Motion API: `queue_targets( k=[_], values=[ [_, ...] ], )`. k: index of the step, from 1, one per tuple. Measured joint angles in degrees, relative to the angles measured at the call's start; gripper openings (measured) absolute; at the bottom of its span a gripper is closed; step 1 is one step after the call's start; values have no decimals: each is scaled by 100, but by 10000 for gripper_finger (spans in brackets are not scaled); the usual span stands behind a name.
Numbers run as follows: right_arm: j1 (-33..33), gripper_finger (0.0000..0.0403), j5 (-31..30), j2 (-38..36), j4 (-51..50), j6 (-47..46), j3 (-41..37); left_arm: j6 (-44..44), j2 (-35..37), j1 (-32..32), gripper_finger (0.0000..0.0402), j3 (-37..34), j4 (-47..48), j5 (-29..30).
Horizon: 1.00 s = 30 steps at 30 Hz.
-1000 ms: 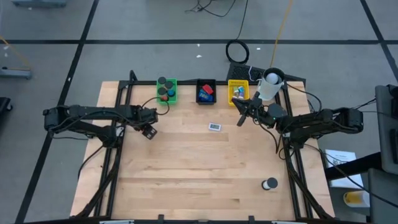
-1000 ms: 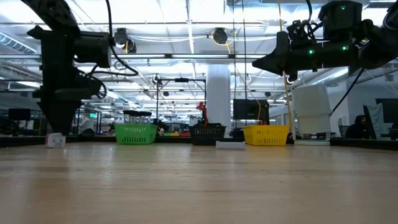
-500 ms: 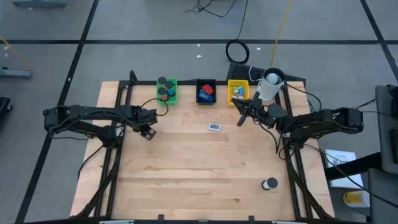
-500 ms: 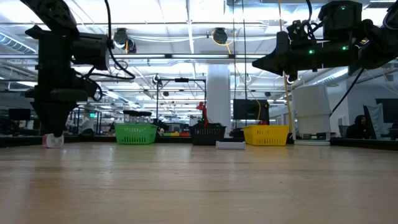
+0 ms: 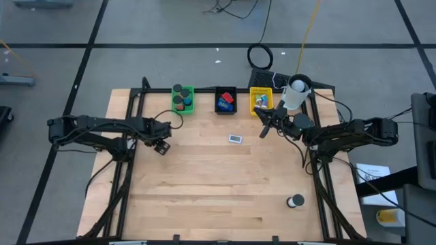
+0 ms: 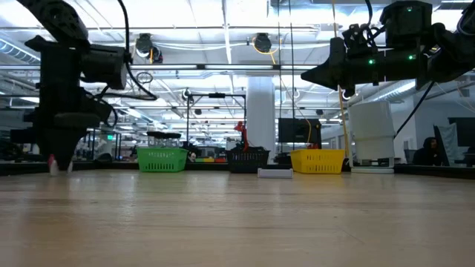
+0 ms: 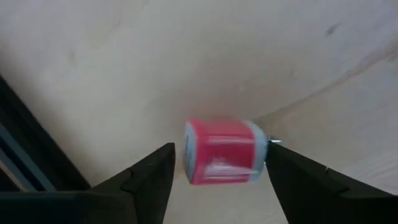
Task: Pick & Place Office items
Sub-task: Put the pink charger adapter into the yellow bin
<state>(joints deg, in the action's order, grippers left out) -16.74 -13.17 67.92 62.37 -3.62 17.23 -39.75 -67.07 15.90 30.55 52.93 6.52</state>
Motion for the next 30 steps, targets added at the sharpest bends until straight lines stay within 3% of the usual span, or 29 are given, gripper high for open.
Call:
queue_targets(
  k=[12,25,30],
  values=[
    [1,0,0,0,2,-4,0,134,4,-2,179,-29,-315,78],
    [-1,0,0,2,74,-2,2,560,-2,-140,176,312,-392,-38],
    [0,0,165,2,104,-3,2,1107,-2,-302,181,681,-1601,23]
  ],
)
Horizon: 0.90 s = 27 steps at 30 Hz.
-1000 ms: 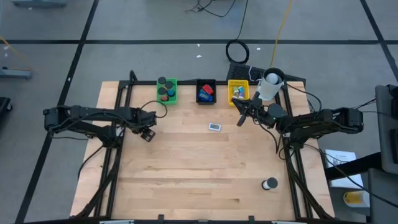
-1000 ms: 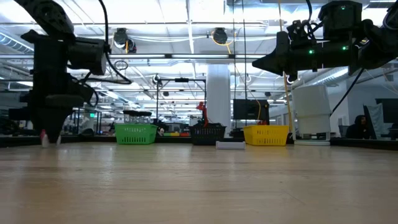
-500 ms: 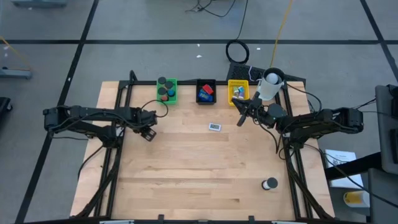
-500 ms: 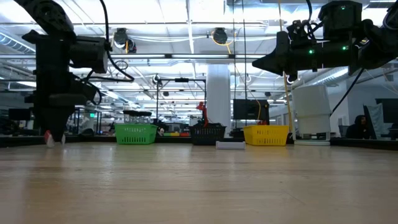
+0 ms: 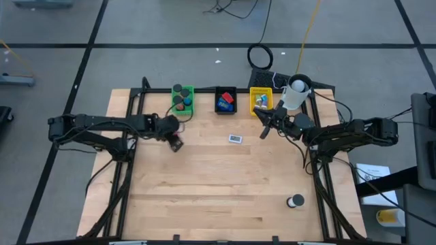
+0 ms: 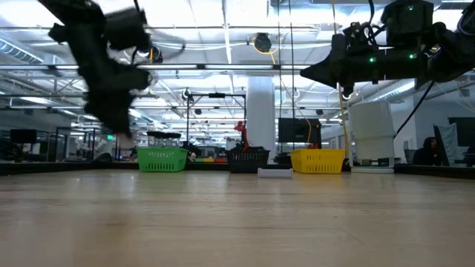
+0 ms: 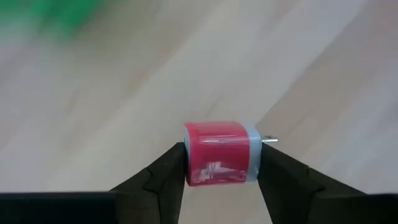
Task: Pick & Place Office items
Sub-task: Put the pink charger adapter into the yellow bin
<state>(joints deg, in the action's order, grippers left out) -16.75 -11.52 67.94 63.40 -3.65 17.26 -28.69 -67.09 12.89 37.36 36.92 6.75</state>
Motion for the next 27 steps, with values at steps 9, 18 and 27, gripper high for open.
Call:
queue_targets(
  k=[9,18,27],
  values=[
    [-1,0,128,0,26,7,0,735,-1166,-443,173,-19,-4408,-525],
    [-1,0,128,0,23,-2,0,1230,-3489,-760,187,1058,-6059,-1019],
    [-1,0,128,0,-7,3,0,1670,-4548,-786,177,2221,-5463,-966]
  ],
)
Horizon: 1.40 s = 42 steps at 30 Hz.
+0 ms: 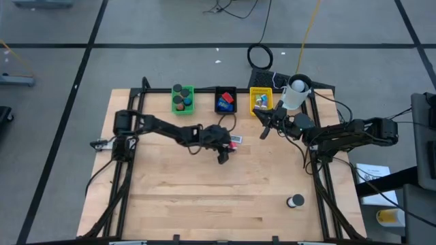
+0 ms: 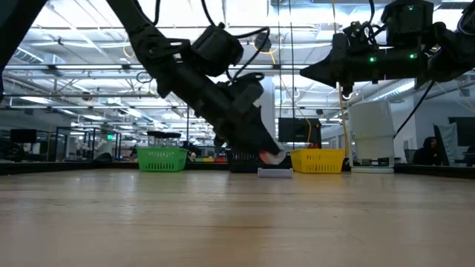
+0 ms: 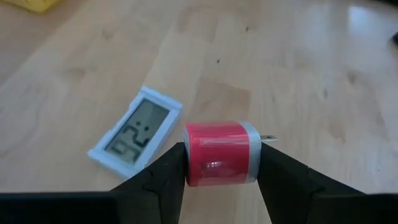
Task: Pick & Place Office items
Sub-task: Put the pink charger adapter into the yellow bin
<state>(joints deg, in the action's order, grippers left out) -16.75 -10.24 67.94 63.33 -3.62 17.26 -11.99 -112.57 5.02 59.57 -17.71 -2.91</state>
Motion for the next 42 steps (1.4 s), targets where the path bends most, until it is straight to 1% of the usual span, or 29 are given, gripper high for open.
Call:
queue_targets(
  k=[5,11,15,18,21,23,25,27,29,31,33,34,37,39,42],
  values=[
    [0,0,0,0,-16,0,0,43,-73,23,197,112,256,-1],
    [0,0,2,0,-16,-4,0,337,-73,-7,221,108,547,-1],
    [0,0,0,0,-18,-12,0,432,-70,-25,245,108,563,-3],
    [0,0,0,0,-27,-7,0,556,73,-22,266,108,700,20],
    [0,0,0,0,-59,8,0,756,446,-16,281,108,1147,97],
    [0,0,1,0,-60,21,0,999,791,-20,282,108,1617,95],
    [0,0,0,0,-66,22,0,1259,1168,-68,273,108,2200,74],
    [0,0,0,0,-85,24,0,1436,1497,-157,252,5,2486,56],
    [0,0,5,0,-136,24,0,1547,1809,-258,224,-302,2411,68],
    [-1,0,123,0,-240,69,0,1580,2071,-356,190,-781,2018,132],
    [10,0,328,0,-336,156,1,1580,2311,-432,154,-1406,1378,149],
    [42,0,416,-2,-391,171,9,1560,2385,-463,137,-1775,965,148],
    [193,0,423,-2,-869,252,211,1326,2564,-515,87,-2897,-559,151],
    [316,0,345,0,-1403,334,467,1013,2574,-517,56,-3563,-1736,282],
    [529,0,-110,47,-2214,458,898,674,2604,-504,12,-4472,-3315,707]
  ],
)
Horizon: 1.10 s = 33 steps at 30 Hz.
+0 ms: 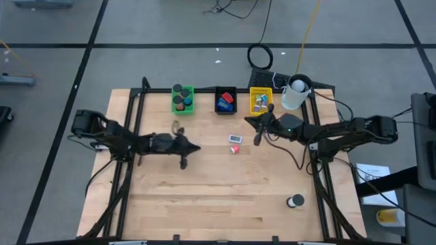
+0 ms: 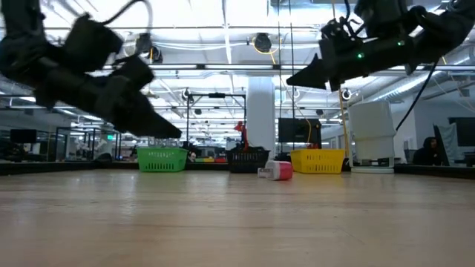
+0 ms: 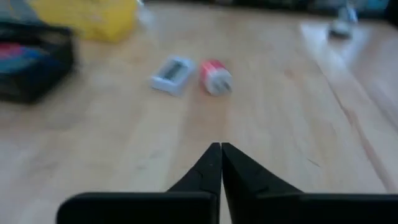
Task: Pick & Place Office items
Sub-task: Put the pink charger adapter into the yellow bin
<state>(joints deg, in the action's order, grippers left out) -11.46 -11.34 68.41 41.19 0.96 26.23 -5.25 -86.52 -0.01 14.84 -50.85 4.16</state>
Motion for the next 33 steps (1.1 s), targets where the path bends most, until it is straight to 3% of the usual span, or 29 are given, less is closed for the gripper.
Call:
queue_targets(
  k=[3,10,17,28,33],
  values=[
    [145,0,-221,93,-287,138,190,4,2,30,11,-586,-997,174],
    [475,18,-189,261,-564,143,271,342,114,91,7,-1392,-2040,166],
    [750,59,-189,566,-3197,41,1473,404,114,90,23,-1357,-2240,145],
    [1011,200,-182,2513,-5911,677,3345,310,114,72,19,-1370,-2136,147],
    [1050,255,271,3017,-6601,1034,3946,308,114,72,4,-1372,-2086,144]
  ],
)
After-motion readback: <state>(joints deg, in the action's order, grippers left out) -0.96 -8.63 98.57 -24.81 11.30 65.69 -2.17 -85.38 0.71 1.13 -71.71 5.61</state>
